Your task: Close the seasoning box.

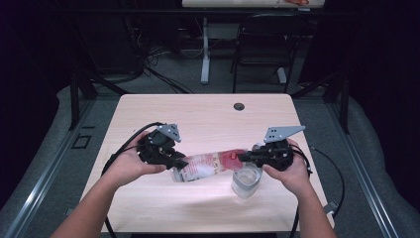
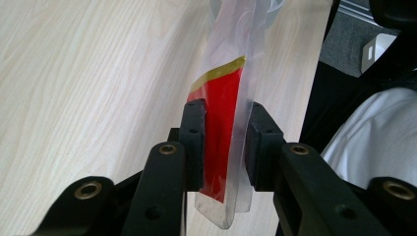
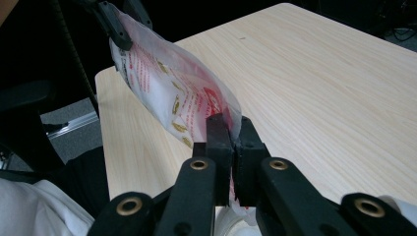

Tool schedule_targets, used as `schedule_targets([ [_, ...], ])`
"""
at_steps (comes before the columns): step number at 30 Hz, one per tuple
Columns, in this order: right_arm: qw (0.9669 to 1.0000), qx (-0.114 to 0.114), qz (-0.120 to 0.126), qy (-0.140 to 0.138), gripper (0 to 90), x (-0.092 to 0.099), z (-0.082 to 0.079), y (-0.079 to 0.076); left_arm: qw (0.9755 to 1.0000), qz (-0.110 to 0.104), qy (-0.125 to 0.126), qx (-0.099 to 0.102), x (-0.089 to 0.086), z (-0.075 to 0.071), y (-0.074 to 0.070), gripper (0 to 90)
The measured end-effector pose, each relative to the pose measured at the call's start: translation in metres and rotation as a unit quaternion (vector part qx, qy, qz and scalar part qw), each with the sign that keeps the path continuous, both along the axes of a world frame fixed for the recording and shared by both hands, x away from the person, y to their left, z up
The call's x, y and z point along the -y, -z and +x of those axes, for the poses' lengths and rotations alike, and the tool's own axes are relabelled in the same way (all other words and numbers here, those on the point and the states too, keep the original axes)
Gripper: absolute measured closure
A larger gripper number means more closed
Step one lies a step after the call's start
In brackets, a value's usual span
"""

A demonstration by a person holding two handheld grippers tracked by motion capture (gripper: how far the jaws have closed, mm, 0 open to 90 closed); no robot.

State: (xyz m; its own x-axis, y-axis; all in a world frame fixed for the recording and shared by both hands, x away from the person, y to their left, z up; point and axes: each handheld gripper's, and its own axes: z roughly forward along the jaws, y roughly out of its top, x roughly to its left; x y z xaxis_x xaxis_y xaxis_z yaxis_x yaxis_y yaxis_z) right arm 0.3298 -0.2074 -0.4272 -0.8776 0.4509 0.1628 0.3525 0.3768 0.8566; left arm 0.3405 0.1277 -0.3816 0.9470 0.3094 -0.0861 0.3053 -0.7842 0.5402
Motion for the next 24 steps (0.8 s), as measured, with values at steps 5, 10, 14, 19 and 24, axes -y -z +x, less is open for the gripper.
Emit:
schedule_targets([
  [5,1.0,-0.001,0.001,0.001,87.9,0.0008,0.0,0.0003,1.0,0.0,0.002,-0.001,0.001,0.0004,-0.0015,73.6],
  [10,1.0,0.0,-0.001,0.002,88.0,0.0012,0.0001,0.0004,1.0,0.001,0.003,0.0,0.0021,0.0008,-0.0031,73.8],
  [14,1.0,0.0,-0.002,0.001,88.1,0.0016,0.0,0.0003,1.0,0.004,0.003,0.0,0.0029,0.0011,-0.0042,73.9],
  [19,1.0,0.0,-0.004,0.0,88.1,0.0016,-0.0002,0.0001,1.0,0.004,0.004,-0.001,0.0034,0.0014,-0.0043,74.0],
  [24,1.0,0.0,-0.004,0.001,87.9,0.0019,-0.0003,0.0001,1.0,0.006,0.005,0.001,0.0042,0.0013,-0.0056,74.1],
])
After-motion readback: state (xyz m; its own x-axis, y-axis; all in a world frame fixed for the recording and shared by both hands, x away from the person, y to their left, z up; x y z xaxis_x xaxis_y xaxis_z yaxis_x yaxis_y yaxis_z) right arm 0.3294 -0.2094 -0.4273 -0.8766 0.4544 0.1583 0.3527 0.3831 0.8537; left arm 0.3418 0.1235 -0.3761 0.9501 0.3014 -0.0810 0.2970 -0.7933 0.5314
